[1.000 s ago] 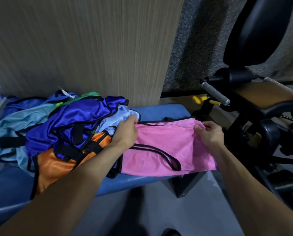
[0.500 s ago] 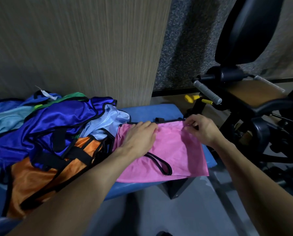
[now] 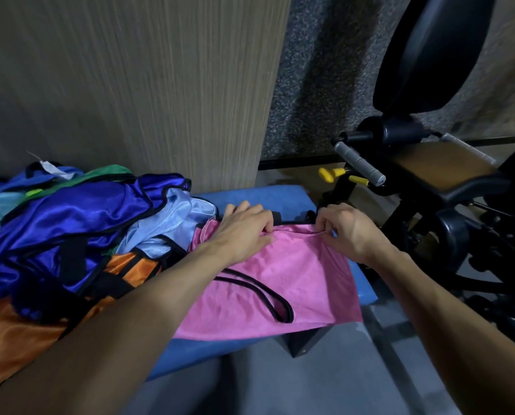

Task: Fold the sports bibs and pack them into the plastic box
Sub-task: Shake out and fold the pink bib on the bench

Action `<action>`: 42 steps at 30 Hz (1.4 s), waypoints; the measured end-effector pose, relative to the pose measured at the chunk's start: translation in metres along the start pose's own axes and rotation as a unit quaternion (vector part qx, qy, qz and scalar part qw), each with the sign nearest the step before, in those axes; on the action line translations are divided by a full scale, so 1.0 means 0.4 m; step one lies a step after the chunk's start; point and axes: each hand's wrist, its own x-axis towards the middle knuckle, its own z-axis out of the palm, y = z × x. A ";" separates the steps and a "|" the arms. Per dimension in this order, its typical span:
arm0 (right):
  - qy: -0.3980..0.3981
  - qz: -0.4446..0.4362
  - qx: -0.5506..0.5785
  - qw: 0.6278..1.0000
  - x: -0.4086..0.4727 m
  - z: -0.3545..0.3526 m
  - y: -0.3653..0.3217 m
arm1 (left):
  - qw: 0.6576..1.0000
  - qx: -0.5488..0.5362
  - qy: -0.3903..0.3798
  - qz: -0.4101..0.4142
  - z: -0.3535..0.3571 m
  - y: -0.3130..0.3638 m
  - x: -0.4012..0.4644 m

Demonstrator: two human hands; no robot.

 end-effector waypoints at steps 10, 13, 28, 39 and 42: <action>-0.033 0.001 0.033 0.999 0.010 -0.013 0.006 | 0.999 -0.032 0.002 0.020 -0.025 -0.002 0.008; -0.088 0.030 0.077 0.993 0.027 -0.022 -0.005 | 0.997 -0.077 0.000 0.009 -0.026 -0.007 0.009; -0.224 0.205 0.241 0.922 0.095 -0.054 -0.065 | 0.944 -0.324 0.049 -0.049 -0.008 0.007 0.016; -0.187 0.107 0.373 0.902 0.137 -0.024 -0.100 | 0.948 -0.304 0.084 -0.050 -0.012 0.003 0.007; -0.169 0.103 0.355 0.914 0.134 -0.037 -0.085 | 0.952 -0.289 0.080 -0.056 -0.012 -0.002 0.007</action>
